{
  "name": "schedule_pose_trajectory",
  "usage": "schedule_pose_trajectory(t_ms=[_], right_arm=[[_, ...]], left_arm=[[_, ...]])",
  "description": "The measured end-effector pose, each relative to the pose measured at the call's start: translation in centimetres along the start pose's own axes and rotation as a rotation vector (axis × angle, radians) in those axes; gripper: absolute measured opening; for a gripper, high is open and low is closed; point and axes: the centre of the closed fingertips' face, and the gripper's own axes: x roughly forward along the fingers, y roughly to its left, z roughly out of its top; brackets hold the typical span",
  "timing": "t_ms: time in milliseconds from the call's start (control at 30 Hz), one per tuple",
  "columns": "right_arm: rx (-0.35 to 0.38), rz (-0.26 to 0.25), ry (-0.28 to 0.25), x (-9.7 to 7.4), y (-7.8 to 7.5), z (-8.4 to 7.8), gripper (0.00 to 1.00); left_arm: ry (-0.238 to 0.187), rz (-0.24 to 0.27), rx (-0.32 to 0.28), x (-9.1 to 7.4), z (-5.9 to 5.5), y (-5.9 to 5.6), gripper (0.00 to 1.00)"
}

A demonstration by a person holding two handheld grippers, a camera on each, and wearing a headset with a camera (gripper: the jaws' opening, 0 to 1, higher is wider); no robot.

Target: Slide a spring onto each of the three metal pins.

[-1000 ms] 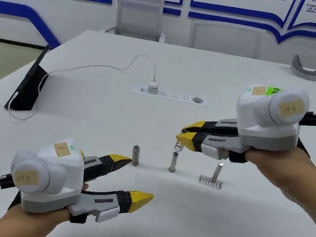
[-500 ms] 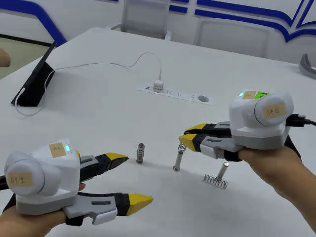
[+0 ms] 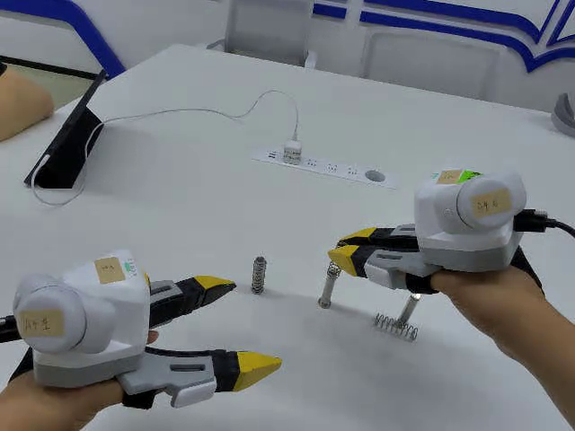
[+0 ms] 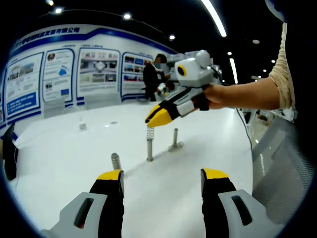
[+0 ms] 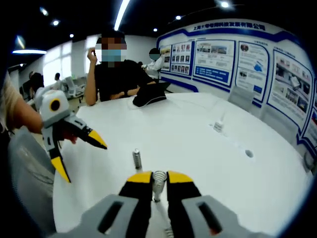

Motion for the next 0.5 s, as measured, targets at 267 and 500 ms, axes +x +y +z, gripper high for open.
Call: schedule_pose_trajectory(t_ms=[267, 500], right_arm=[[0.009, 0.003, 0.021, 0.7, 0.1, -1.1, 0.12], [0.014, 0.001, 0.040, 1.4, 0.1, -2.1, 0.12]], left_arm=[[0.007, -0.004, -0.003, 0.1, -0.3, -0.1, 0.63], [0.007, -0.004, -0.009, 0.1, -0.3, 0.0, 0.63]])
